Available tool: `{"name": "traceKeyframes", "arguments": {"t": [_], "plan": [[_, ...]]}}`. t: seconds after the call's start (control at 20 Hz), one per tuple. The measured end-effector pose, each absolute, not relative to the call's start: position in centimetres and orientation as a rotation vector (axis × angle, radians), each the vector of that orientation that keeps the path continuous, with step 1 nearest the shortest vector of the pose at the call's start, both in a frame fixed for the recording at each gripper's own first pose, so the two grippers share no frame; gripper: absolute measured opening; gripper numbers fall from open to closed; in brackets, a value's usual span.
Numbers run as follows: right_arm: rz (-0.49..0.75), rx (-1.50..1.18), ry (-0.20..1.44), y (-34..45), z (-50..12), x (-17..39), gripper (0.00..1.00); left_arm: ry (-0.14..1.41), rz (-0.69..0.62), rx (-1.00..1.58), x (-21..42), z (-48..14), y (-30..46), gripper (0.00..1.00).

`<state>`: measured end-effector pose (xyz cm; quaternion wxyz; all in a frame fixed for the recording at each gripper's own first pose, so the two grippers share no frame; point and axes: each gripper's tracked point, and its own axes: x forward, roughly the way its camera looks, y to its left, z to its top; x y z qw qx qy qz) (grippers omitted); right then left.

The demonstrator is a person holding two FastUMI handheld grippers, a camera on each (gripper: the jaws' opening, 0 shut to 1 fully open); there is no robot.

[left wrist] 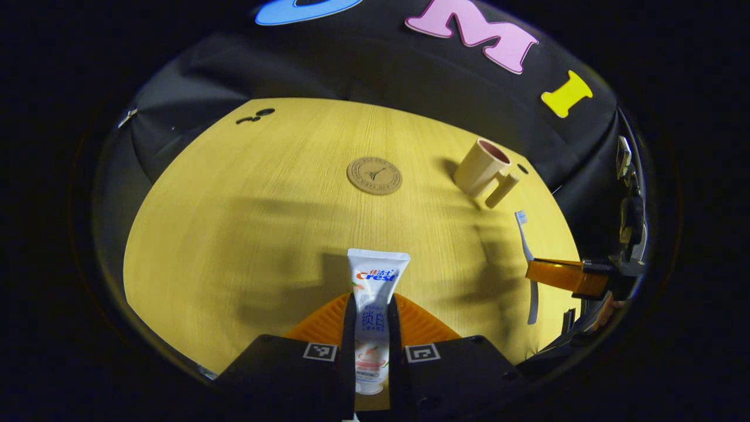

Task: Put the toothbrush and toothpaste on the desktop into the cup, then pick up the cup and place it on the coaster on the desktop.

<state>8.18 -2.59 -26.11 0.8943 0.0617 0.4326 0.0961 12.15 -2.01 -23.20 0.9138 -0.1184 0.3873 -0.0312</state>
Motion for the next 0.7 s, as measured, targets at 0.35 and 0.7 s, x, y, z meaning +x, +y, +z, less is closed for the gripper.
{"name": "traceKeyframes", "arguments": {"t": [0.35,0.7], "plan": [[0.167,0.133,0.831,-5.3,-24.4,9.0,0.05,0.577,-0.175,-0.263,16.5,-14.4,-6.5,0.28],[0.138,0.117,0.812,-9.2,-24.1,9.4,0.05,0.442,-0.296,-0.181,24.1,-6.4,-13.7,0.28]]}}
